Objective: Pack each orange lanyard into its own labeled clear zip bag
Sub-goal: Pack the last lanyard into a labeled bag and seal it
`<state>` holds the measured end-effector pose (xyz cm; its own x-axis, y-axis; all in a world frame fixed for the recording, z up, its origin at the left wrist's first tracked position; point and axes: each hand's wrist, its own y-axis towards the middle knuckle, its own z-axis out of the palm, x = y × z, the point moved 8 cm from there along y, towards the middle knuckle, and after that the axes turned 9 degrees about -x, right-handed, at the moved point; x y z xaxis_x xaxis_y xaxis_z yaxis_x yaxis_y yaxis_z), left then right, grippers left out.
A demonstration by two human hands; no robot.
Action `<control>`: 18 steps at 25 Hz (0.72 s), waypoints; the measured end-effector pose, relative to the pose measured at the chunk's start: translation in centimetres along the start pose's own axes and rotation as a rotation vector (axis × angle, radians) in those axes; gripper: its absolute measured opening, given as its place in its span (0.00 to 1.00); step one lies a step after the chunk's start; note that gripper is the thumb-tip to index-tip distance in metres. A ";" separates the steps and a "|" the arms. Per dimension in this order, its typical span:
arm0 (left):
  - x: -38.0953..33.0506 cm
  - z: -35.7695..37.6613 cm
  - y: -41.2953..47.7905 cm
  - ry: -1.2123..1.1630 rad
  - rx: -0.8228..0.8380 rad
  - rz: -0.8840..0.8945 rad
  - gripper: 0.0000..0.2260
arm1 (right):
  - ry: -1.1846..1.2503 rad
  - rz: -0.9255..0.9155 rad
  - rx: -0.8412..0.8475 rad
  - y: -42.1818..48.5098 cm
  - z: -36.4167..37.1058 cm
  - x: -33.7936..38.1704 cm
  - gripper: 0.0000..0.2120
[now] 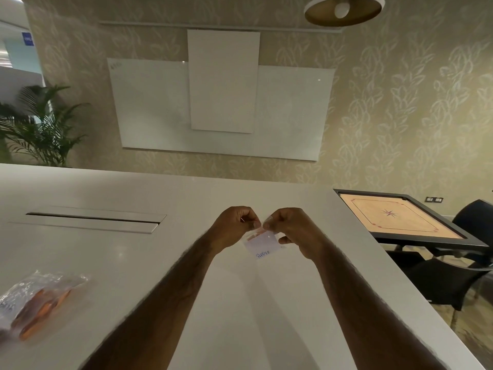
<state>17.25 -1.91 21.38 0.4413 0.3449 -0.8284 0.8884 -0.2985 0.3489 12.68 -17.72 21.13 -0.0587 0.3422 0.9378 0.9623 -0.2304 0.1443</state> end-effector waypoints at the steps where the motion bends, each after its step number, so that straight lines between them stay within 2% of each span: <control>1: 0.2 0.0 -0.1 -0.029 0.025 -0.037 0.04 | 0.005 -0.015 0.028 0.0 0.1 0.1 0.02; 6: 0.9 0.2 -0.5 -0.133 0.113 -0.162 0.11 | -0.023 -0.076 0.153 -0.2 0.3 0.9 0.01; 9: 0.8 0.4 -0.4 -0.060 0.139 -0.173 0.09 | -0.034 -0.086 0.173 -0.3 0.5 0.9 0.03; 14: 0.9 -0.1 -0.3 -0.106 0.083 -0.179 0.09 | 0.016 -0.040 0.120 -0.4 0.6 0.8 0.05; 18: 0.5 0.0 -0.5 -0.117 0.068 -0.158 0.06 | -0.045 0.009 0.066 -0.2 0.2 0.7 0.06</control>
<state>17.03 -1.57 20.82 0.2760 0.2881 -0.9170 0.9330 -0.3097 0.1835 12.49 -17.28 21.74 -0.0389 0.3812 0.9237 0.9783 -0.1738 0.1130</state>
